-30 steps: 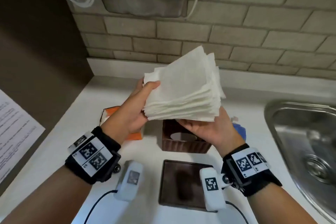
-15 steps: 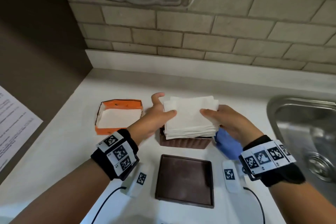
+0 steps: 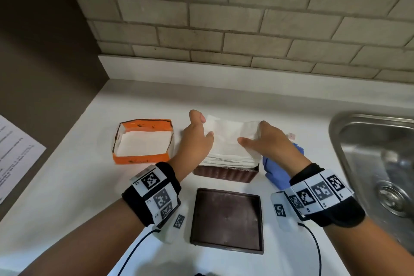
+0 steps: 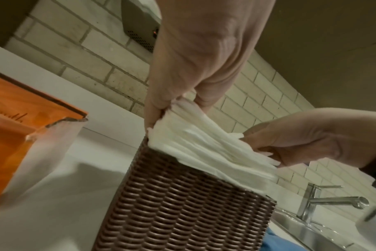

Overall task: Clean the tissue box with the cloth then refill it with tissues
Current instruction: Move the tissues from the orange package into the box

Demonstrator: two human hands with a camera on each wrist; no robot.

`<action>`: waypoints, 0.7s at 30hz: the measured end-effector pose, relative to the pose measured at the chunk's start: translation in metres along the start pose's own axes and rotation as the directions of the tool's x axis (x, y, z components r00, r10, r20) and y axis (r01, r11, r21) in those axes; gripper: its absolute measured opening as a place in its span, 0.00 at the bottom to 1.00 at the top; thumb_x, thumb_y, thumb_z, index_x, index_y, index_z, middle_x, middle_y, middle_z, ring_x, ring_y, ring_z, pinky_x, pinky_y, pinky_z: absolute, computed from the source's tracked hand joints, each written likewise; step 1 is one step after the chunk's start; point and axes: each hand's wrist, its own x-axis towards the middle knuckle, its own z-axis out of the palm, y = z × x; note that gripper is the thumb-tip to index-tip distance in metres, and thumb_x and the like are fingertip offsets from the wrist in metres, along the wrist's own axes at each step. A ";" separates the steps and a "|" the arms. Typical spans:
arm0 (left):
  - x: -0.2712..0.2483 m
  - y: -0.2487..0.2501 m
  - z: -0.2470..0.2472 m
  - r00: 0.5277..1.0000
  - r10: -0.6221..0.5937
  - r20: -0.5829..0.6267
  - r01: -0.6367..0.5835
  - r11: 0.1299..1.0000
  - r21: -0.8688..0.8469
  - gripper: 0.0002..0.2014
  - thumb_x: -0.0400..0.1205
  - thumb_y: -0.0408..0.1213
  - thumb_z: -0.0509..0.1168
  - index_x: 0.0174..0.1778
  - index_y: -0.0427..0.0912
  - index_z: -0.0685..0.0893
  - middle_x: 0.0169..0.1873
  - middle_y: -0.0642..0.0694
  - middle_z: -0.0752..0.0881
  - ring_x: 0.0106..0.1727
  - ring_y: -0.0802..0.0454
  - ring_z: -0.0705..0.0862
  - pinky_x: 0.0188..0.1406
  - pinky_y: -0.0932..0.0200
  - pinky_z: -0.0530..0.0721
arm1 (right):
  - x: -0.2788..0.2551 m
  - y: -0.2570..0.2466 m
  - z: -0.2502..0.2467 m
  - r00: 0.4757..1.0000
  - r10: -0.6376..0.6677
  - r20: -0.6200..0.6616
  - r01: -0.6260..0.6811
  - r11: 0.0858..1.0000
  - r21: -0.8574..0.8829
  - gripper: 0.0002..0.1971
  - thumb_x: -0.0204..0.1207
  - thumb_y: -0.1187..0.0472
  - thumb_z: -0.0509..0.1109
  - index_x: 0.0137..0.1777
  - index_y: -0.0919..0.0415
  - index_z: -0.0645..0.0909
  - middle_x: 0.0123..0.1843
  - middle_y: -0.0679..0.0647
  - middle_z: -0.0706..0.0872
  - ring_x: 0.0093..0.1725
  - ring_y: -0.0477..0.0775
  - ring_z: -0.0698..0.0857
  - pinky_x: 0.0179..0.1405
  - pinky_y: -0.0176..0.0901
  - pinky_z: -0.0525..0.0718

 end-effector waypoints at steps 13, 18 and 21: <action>0.010 0.001 0.015 0.941 -0.119 0.318 -0.006 0.931 0.366 0.13 0.83 0.27 0.51 0.63 0.37 0.70 0.61 0.33 0.72 0.55 0.31 0.81 0.56 0.46 0.79 | 0.020 -0.017 0.020 0.996 -0.007 0.086 0.046 0.886 -0.462 0.12 0.73 0.51 0.68 0.45 0.61 0.79 0.50 0.56 0.88 0.45 0.57 0.82 0.43 0.43 0.74; 0.014 0.007 0.024 0.880 -0.249 0.403 0.050 0.895 0.443 0.19 0.82 0.23 0.50 0.71 0.30 0.64 0.67 0.27 0.66 0.59 0.33 0.77 0.46 0.53 0.72 | 0.025 -0.014 0.032 0.999 -0.033 0.041 0.048 0.877 -0.478 0.10 0.75 0.60 0.67 0.54 0.63 0.81 0.55 0.58 0.88 0.54 0.61 0.86 0.45 0.44 0.76; 0.017 0.003 0.024 0.855 -0.274 0.441 0.055 0.892 0.449 0.21 0.84 0.28 0.51 0.74 0.31 0.64 0.71 0.28 0.67 0.54 0.41 0.76 0.45 0.55 0.72 | 0.024 -0.013 0.038 0.999 -0.033 -0.015 0.023 0.887 -0.461 0.16 0.75 0.62 0.66 0.60 0.69 0.73 0.58 0.63 0.85 0.59 0.65 0.83 0.49 0.48 0.77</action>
